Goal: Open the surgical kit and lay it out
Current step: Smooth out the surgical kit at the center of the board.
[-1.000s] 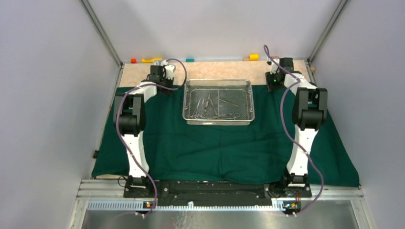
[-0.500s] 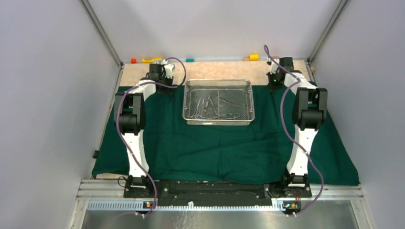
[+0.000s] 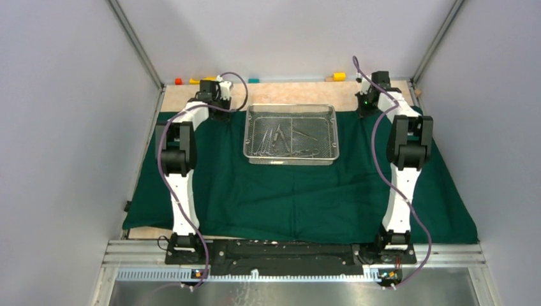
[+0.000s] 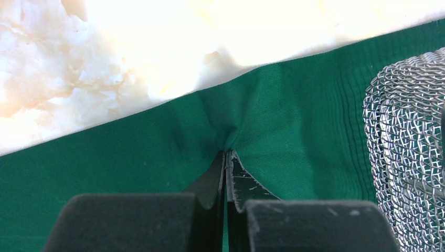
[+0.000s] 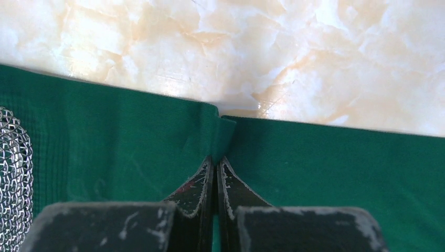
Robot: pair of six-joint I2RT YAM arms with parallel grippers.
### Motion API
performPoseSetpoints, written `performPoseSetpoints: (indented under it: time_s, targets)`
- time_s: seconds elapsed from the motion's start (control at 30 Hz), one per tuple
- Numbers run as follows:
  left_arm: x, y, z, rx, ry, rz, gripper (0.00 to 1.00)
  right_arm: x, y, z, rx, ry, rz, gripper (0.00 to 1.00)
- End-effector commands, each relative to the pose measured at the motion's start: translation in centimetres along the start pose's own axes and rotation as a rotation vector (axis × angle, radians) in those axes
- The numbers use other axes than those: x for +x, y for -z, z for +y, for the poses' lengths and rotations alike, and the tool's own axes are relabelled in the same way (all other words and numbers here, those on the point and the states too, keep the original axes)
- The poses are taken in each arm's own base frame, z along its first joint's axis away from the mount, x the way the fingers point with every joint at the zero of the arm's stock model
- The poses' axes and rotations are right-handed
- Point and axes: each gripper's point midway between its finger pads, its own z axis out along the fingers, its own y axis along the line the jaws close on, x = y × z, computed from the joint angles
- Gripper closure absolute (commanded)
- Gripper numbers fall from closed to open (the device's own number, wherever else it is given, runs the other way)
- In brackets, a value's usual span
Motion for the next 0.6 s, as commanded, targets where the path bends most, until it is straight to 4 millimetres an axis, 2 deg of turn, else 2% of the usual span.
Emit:
performPoseSetpoints:
  time_s: [0.0,0.23,0.3,0.37,0.57]
  targets:
    - [1.9,-1.2,3.7,-0.099,0.033,0.055,1.00,-2.6,-0.1,-0.8,0.045,-0.008,-0.050,1.00]
    - [0.8,-1.9,4.5,-0.115,0.039,0.038,1.00,-3.9,-0.7,-1.8,0.078,-0.006,-0.061,1.00]
    - [1.0,-2.1,4.6,-0.116,0.042,0.045,1.00,-4.2,-0.9,-1.9,0.082,-0.005,-0.059,1.00]
    - [1.3,-1.9,6.0,-0.134,0.061,0.043,1.00,-4.4,-1.3,-2.0,0.083,-0.007,-0.058,1.00]
    - [1.2,-1.7,6.9,-0.146,0.069,0.039,1.00,-4.4,-2.0,-2.2,0.083,-0.010,-0.052,1.00]
